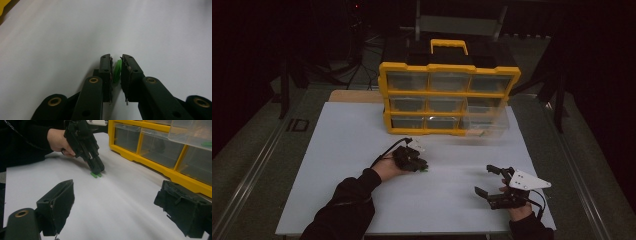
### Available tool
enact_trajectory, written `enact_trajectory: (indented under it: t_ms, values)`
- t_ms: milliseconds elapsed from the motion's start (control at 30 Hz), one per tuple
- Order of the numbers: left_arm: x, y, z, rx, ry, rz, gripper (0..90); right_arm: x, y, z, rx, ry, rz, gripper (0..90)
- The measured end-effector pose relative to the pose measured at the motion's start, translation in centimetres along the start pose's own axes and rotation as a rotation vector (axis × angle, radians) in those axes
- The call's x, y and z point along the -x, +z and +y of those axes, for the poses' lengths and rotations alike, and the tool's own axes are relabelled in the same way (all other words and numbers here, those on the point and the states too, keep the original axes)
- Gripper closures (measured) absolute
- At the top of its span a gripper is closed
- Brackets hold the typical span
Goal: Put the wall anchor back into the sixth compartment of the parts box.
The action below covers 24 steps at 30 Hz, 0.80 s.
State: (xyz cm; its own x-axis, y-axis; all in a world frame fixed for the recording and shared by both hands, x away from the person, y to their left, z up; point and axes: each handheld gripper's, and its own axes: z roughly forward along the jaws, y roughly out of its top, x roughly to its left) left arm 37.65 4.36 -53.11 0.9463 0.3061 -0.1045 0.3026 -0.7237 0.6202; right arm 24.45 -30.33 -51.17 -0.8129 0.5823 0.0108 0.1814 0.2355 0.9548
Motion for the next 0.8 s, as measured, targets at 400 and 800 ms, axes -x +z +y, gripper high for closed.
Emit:
enact_trajectory:
  t_ms: [400,800]
  values:
    - [-0.05,0.18,0.23,-0.011,0.001,0.003,82.4,-0.04,0.04,0.01,-0.003,0.000,0.001,12.7]
    - [-0.18,0.20,0.47,-0.023,-0.004,-0.003,83.2,0.00,0.07,-0.02,-0.004,0.000,0.001,12.7]
